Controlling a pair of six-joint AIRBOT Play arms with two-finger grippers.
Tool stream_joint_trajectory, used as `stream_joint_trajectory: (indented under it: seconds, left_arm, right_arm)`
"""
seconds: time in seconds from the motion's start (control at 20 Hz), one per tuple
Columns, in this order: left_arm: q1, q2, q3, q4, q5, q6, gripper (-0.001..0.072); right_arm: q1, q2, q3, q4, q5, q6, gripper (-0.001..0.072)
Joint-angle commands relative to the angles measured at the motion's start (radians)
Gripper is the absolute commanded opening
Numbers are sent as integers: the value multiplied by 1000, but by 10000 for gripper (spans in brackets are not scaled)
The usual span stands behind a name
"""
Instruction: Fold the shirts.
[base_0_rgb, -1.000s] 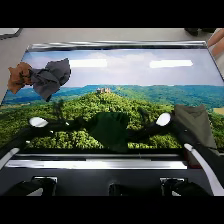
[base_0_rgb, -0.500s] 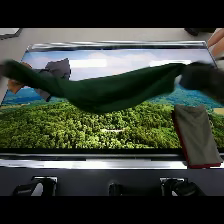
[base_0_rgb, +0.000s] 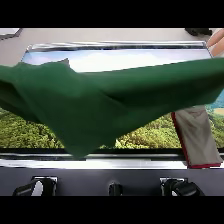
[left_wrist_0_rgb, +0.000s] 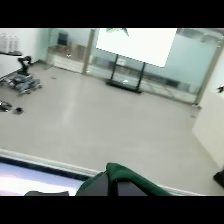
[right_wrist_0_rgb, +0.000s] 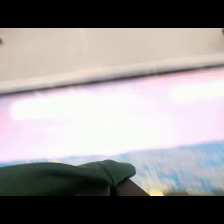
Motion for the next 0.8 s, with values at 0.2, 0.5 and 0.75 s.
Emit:
stream_joint_trajectory:
  seconds: [0.2, 0.5, 0.75]
  left_arm:
    - [-26, -287, -196, 0, 24, 53, 37]
    - [-235, -778, -268, -13, 162, 147, 38]
    - [-291, -949, -248, -88, 73, 145, 684]
  right_arm:
    - [0, -291, -314, 73, 315, -79, 35]
    - [0, -685, -501, 316, -88, 2, 34]
    - [0, -781, -496, 311, -202, 55, 35]
